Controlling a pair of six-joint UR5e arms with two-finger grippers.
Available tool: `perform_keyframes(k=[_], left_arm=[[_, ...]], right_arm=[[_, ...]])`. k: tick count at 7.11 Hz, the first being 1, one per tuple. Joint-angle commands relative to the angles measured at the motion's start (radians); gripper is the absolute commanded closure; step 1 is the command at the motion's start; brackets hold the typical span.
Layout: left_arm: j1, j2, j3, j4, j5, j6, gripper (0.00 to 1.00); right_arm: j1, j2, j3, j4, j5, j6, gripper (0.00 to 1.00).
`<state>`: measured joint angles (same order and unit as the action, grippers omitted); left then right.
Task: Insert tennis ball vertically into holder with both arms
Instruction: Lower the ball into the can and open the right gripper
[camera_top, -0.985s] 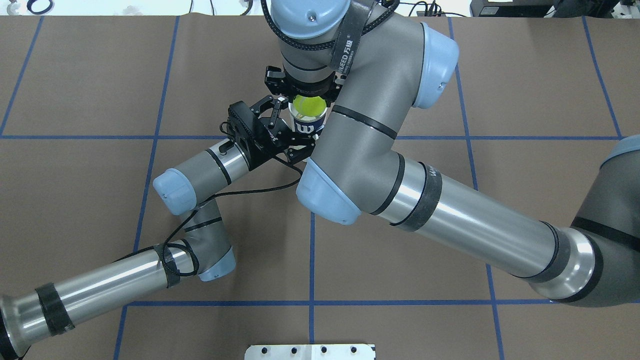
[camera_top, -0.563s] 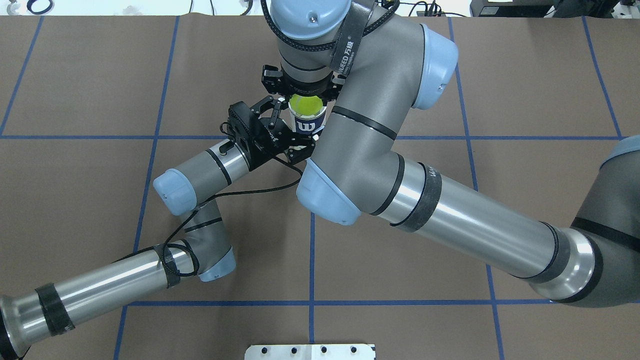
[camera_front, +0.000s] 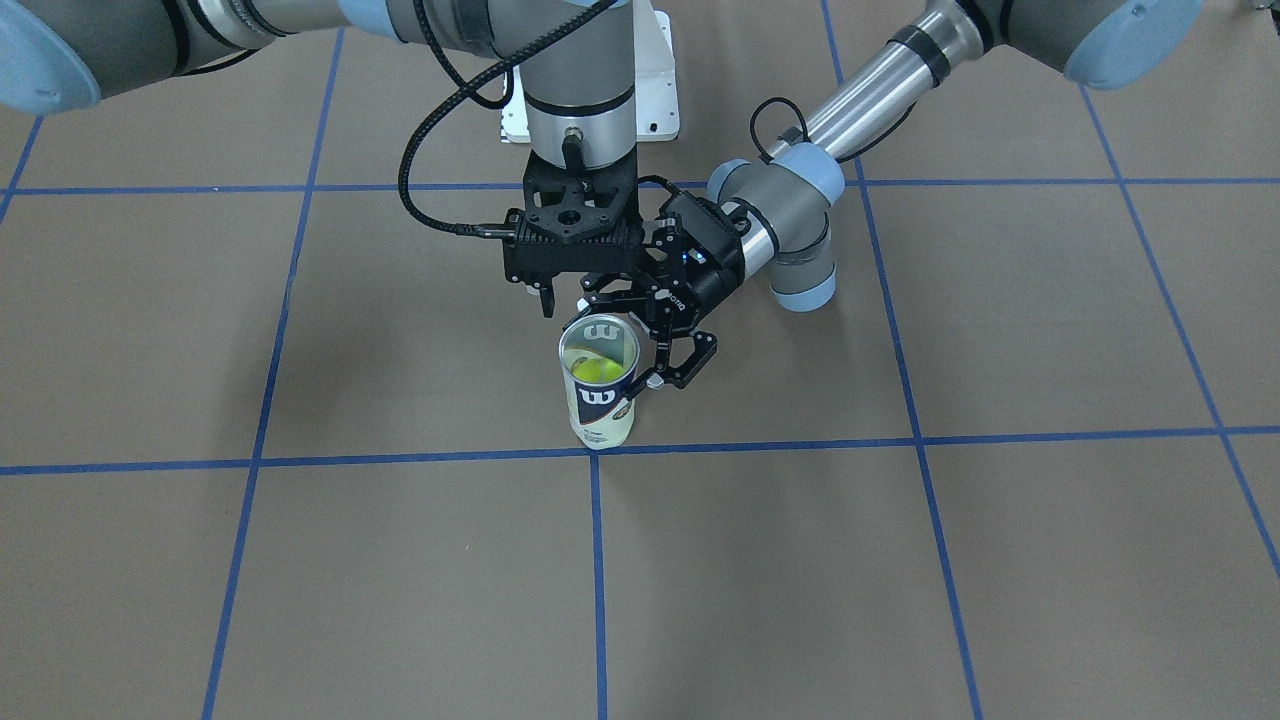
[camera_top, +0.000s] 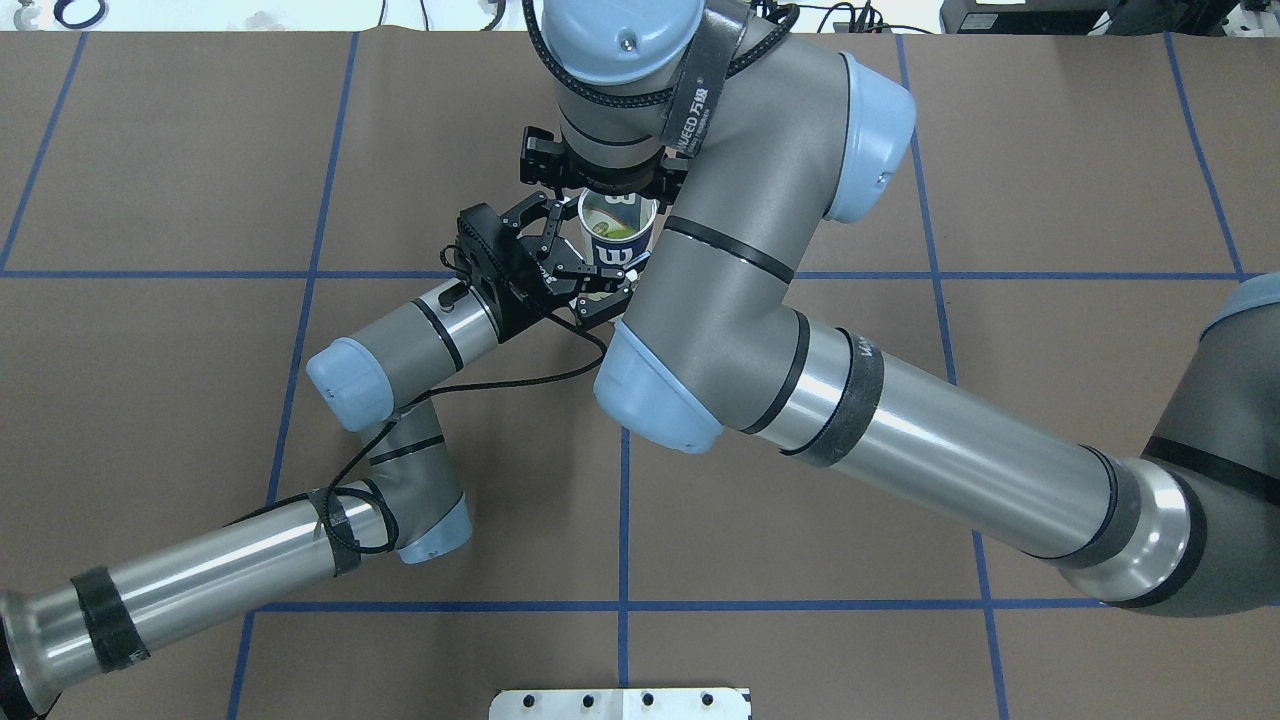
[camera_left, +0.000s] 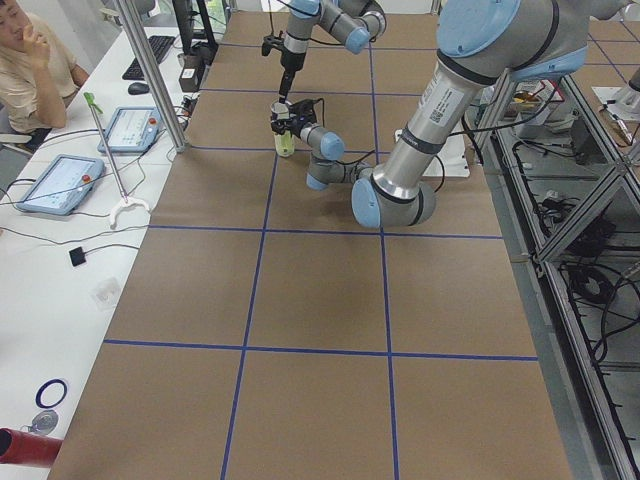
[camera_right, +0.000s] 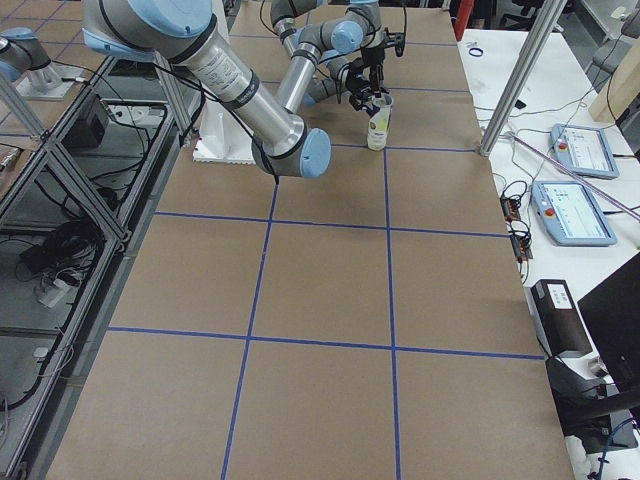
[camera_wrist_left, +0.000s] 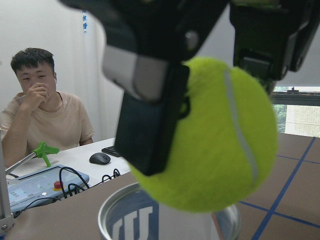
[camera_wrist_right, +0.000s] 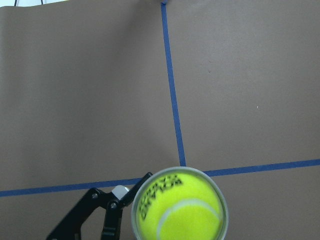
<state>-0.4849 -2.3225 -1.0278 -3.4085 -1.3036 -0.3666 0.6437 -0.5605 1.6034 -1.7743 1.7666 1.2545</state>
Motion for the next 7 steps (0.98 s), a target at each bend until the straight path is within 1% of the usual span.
perform_keyframes(k=[1,3,4,5,6,7], left_arm=[[0.000,0.000,0.000,0.000,0.001,0.000,0.01],[-0.003,0.000,-0.003,0.000,0.000,0.000,0.01],[-0.015,0.000,-0.024,0.000,-0.003,-0.002,0.01],[-0.029,0.002,-0.055,0.002,-0.008,-0.002,0.01],[-0.041,0.002,-0.061,0.002,-0.008,-0.002,0.01],[-0.059,0.002,-0.064,0.002,-0.013,-0.002,0.01]], right_arm=[[0.001,0.001,0.003,0.000,0.000,-0.001,0.00],[0.017,-0.002,0.010,0.000,0.011,-0.018,0.00],[0.054,-0.006,0.012,0.000,0.045,-0.038,0.00],[0.121,-0.025,0.016,0.000,0.132,-0.076,0.00],[0.181,-0.074,0.045,0.001,0.178,-0.140,0.00],[0.250,-0.157,0.084,0.004,0.216,-0.240,0.00]])
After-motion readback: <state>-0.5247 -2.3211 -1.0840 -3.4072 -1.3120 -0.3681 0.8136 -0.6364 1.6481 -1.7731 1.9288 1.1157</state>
